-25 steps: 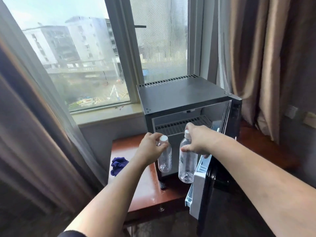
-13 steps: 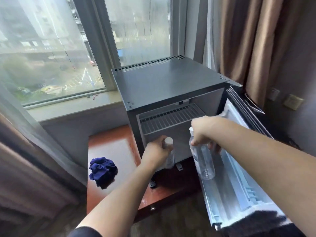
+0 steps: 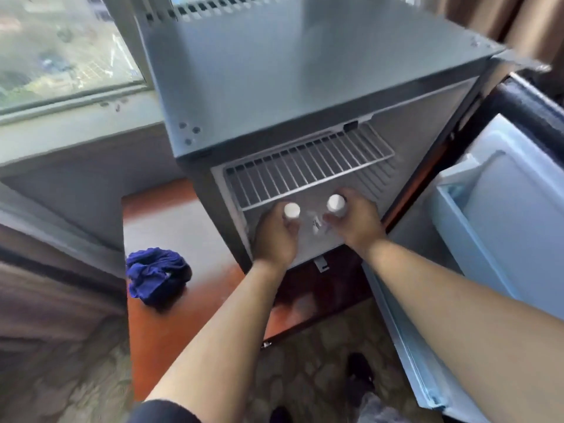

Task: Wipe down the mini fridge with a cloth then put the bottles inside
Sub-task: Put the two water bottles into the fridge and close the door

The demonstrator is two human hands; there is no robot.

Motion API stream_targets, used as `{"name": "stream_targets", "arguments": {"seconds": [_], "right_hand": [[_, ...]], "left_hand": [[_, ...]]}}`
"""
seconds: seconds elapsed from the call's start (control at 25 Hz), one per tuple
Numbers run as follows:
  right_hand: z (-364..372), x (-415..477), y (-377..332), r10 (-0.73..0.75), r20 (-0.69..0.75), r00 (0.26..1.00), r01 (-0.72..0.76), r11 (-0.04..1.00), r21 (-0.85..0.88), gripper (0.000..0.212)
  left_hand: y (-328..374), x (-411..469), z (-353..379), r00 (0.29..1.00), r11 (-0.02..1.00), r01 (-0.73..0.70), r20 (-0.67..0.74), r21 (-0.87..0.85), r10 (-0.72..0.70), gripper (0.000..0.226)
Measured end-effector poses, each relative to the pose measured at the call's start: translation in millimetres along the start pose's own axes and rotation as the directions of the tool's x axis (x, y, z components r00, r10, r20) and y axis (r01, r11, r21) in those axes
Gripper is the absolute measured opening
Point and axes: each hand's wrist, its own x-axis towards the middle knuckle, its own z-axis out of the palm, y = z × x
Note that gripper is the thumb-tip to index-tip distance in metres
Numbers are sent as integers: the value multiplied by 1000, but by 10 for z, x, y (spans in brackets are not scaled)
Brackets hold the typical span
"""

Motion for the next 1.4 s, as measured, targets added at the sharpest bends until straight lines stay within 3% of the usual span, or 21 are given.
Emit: {"name": "stream_targets", "arguments": {"seconds": [0.12, 0.24, 0.28, 0.36, 0.4, 0.44, 0.52, 0.56, 0.64, 0.76, 0.84, 0.92, 1.0, 1.08, 1.16, 1.2, 1.24, 1.28, 1.36, 1.4], "right_hand": [[317, 415, 137, -61, -30, 998, 63, 997, 48, 32], [426, 826, 69, -78, 66, 995, 87, 986, -140, 15], [448, 944, -4, -115, 76, 990, 122, 987, -102, 21], [481, 1214, -33, -10, -6, 1000, 11, 973, 231, 20], [525, 1253, -23, -52, 32, 998, 45, 982, 181, 13], [562, 1239, -65, -108, 50, 993, 110, 994, -27, 13], [589, 1340, -106, 110, 159, 981, -153, 945, 289, 46], [569, 1395, -119, 142, 182, 973, -191, 938, 290, 53], [583, 1393, -42, 70, 204, 976, -119, 964, 238, 57], [680, 1353, 6, 116, 261, 958, -174, 962, 209, 46], [737, 1376, -20, 83, 171, 982, -106, 985, 133, 41], [764, 1399, -7, 95, 149, 984, -124, 973, 196, 52], [768, 1395, 28, 95, 104, 990, -106, 988, 109, 54], [782, 1425, 72, 45, 113, 993, -35, 995, -91, 51], [744, 1429, 36, -189, 180, 965, 246, 892, -379, 40], [712, 1379, 30, -180, 176, 968, 229, 918, -324, 23], [725, 1327, 33, -126, 98, 987, 135, 987, -85, 7], [745, 1385, 69, 37, 15, 999, -38, 992, 117, 10], [760, 1293, 164, -54, 20, 998, 53, 998, 46, 4], [718, 1233, 153, -27, -7, 1000, 27, 999, -24, 12]], "left_hand": [[-70, 255, 207, 993, 997, 46, -111, 67, -38, 27], [-49, 523, 264, 983, 998, 48, -173, -29, -53, 34], [-103, 678, 304, 972, 998, 19, -232, -68, -34, 36], [-214, 891, 349, 959, 994, 5, -280, -106, -35, 40], [-240, 918, 380, 955, 996, 13, -295, -91, -39, 40], [-243, 918, 401, 950, 996, 0, -310, -84, -26, 39], [-244, 881, 425, 947, 991, -50, -321, -125, 7, 34], [-228, 843, 420, 948, 988, -62, -318, -144, 13, 31], [-235, 804, 429, 950, 983, -66, -313, -171, 9, 31], [-173, 774, 384, 962, 973, -52, -273, -227, -12, 39], [-133, 757, 379, 965, 970, -42, -261, -239, -22, 45], [-130, 768, 368, 966, 978, -52, -260, -203, -2, 61], [-163, 762, 398, 970, 983, -27, -243, -181, -18, 67], [-228, 739, 426, 977, 986, 15, -207, -165, -50, 74], [-321, 717, 438, 979, 984, 37, -192, -177, -71, 82], [-335, 692, 419, 979, 982, 45, -189, -182, -80, 83], [-350, 670, 403, 980, 982, 61, -176, -181, -93, 84], [-331, 635, 371, 982, 983, 80, -157, -165, -106, 84], [-242, 531, 320, 982, 985, 127, -125, -115, -141, 85], [-191, 444, 309, 980, 984, 153, -115, -96, -163, 85]]}}
